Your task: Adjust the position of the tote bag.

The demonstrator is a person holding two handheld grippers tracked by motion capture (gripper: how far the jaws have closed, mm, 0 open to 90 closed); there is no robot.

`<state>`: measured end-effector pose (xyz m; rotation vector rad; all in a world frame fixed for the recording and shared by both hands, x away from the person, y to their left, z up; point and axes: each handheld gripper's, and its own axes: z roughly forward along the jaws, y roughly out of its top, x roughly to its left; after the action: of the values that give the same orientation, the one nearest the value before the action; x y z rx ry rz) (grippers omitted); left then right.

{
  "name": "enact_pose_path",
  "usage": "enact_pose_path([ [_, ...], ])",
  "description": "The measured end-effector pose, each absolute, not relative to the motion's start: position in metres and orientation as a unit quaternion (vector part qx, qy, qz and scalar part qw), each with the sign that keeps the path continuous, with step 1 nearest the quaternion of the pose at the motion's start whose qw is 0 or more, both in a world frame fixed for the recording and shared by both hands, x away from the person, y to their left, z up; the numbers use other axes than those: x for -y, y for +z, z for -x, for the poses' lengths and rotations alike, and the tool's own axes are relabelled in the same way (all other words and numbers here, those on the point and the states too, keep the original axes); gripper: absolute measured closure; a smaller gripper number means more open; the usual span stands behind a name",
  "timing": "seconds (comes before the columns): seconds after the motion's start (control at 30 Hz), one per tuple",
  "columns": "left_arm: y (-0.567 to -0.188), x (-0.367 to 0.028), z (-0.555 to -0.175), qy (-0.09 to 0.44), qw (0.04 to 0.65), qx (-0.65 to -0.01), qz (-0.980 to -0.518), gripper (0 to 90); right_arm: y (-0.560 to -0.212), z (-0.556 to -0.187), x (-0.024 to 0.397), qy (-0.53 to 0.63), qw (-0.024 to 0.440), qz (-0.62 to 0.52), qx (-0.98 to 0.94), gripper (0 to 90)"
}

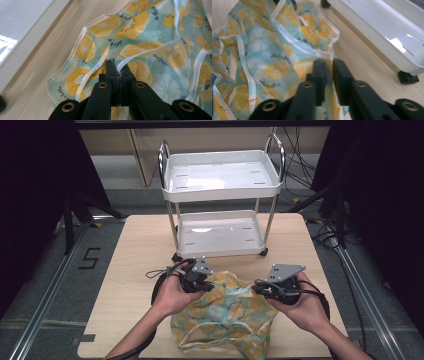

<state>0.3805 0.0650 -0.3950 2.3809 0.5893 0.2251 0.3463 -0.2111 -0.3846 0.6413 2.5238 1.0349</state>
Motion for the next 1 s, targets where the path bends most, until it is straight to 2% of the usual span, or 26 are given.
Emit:
enact_pose_path([
  [0.17, -0.393, -0.060, -0.382, 0.079, 0.319, -0.230, -0.916, 89.1, -0.374, -0.334, 0.208, 0.384, 0.188, -0.208, -0.880, 69.2],
  [0.3, -0.394, -0.060, -0.382, 0.072, 0.317, -0.255, -0.911, 89.1, -0.364, -0.321, 0.203, 0.394, 0.191, -0.194, -0.878, 69.1],
  [0.37, -0.395, -0.059, -0.381, 0.072, 0.321, -0.270, -0.905, 89.1, -0.363, -0.316, 0.198, 0.397, 0.184, -0.180, -0.881, 70.6],
  [0.5, -0.394, -0.060, -0.384, 0.073, 0.317, -0.251, -0.912, 89.0, -0.371, -0.307, 0.184, 0.393, 0.154, -0.156, -0.893, 72.0],
  [0.63, -0.395, -0.057, -0.381, 0.069, 0.328, -0.278, -0.900, 89.0, -0.387, -0.302, 0.170, 0.380, 0.127, -0.143, -0.905, 71.3],
  [0.77, -0.395, -0.058, -0.385, 0.072, 0.332, -0.259, -0.904, 88.9, -0.402, -0.304, 0.163, 0.367, 0.104, -0.146, -0.913, 70.1],
  [1.0, -0.395, -0.057, -0.382, 0.072, 0.325, -0.255, -0.908, 87.8, -0.411, -0.308, 0.165, 0.367, 0.097, -0.162, -0.911, 67.1],
])
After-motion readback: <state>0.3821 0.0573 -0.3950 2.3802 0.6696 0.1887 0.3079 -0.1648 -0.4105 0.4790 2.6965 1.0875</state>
